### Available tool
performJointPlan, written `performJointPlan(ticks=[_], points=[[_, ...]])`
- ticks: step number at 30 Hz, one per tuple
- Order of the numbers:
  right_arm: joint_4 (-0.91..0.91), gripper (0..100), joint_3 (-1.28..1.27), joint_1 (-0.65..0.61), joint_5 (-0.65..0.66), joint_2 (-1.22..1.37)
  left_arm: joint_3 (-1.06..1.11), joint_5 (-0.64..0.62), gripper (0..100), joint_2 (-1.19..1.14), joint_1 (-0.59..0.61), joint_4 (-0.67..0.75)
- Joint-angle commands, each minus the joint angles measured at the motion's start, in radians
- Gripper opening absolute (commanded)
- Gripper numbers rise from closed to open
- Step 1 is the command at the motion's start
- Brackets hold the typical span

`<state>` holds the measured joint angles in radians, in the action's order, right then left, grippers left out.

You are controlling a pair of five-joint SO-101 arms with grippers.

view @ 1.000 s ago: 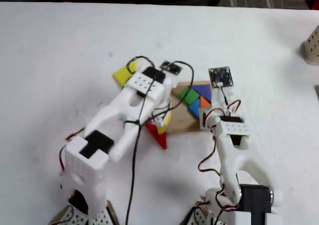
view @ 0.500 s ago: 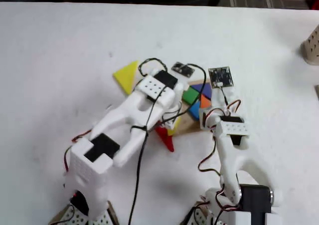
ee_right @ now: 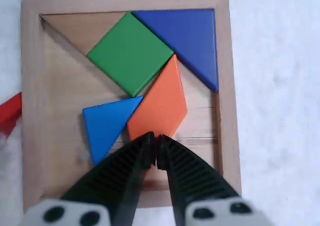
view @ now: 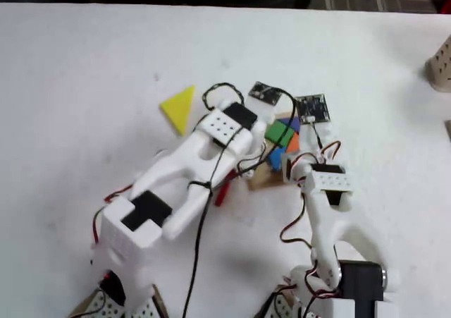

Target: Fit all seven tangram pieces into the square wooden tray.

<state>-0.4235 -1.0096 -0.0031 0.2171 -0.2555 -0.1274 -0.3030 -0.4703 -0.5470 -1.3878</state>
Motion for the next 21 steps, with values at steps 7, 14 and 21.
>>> performJointPlan(ticks=[7, 14, 21], points=[[0.021, 1.7, 0.011, 0.008, 0.008, -0.008, -0.031, 0.028, 2, -0.021, 0.079, -0.02], [0.021, 1.7, 0.015, 0.076, 0.0, -0.016, 0.081, 0.33, 2, 0.157, 0.127, 0.046], [0.015, 1.8, 0.046, 0.148, -0.068, -0.015, 0.255, 0.545, 2, 0.338, 0.128, 0.172]])
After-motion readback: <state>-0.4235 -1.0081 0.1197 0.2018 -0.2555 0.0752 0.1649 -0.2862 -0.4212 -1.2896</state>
